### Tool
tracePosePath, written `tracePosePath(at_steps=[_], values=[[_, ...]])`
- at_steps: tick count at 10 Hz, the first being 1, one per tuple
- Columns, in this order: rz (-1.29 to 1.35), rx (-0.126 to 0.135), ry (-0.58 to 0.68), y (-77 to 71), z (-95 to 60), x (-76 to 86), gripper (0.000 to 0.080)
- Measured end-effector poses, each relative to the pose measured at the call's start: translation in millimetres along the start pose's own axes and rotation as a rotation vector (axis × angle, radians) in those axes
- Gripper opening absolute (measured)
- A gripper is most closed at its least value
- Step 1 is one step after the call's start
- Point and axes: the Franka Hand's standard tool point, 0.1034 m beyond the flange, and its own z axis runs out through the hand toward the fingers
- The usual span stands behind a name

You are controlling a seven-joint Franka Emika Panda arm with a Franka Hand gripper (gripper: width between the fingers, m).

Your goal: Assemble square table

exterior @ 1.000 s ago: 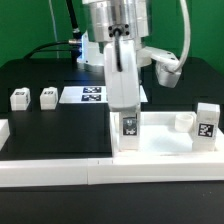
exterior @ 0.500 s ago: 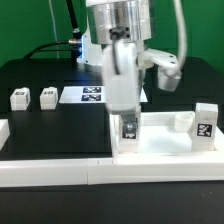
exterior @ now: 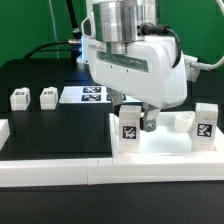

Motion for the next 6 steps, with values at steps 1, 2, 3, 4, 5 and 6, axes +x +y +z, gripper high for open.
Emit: tracePosePath(at_steps=[1,2,3,4,5,6], values=[[-0.059,-0.001,0.001,0.1,0.1,0.1,0.0649],[-0.287,-0.016,0.02,0.2,0.5,2.0,0.0649],[-0.461,-0.02,0.024,0.8,1.8,3.9,0.0649],[-0.55,-0.02,0.025,0.4,1.1,5.1,0.0649],[-0.621,-0.013,0.042,-0.9,-0.7,7.8,0.0649],[-0.634,-0.014,0.041,-0.2,0.1,7.9,0.0649]])
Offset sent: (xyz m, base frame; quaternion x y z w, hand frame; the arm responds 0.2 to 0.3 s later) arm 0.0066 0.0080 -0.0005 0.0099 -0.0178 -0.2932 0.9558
